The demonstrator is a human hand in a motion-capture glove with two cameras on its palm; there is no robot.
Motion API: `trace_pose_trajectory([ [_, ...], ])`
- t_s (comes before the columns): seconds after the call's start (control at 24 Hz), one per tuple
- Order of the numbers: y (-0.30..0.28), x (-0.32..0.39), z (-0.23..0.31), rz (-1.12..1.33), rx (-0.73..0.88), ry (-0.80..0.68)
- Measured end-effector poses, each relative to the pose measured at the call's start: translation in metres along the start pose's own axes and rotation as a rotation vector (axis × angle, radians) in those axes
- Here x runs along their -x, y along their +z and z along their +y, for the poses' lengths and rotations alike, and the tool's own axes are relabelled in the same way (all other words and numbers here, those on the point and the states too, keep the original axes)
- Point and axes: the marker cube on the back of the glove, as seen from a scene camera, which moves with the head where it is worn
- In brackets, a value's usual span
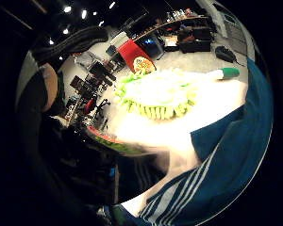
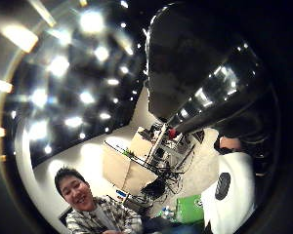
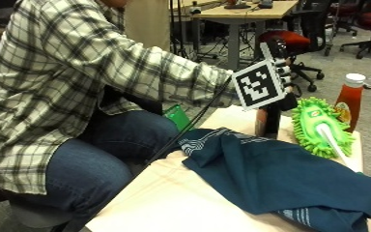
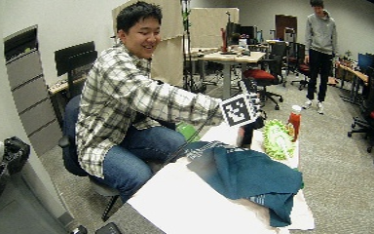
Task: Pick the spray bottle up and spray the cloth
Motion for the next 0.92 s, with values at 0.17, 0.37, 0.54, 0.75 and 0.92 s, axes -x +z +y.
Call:
trace_pose_trajectory([
  [0.17,0.003,-0.004,0.002,-0.006,-0.001,-0.009],
  [0.37,0.004,-0.008,0.006,0.010,-0.001,-0.009],
  [0.54,0.004,-0.011,0.014,0.028,0.026,0.034],
  [0.75,0.003,-0.012,0.026,0.064,0.062,0.081],
  [0.92,-0.005,-0.010,0.033,0.109,0.097,0.114],
])
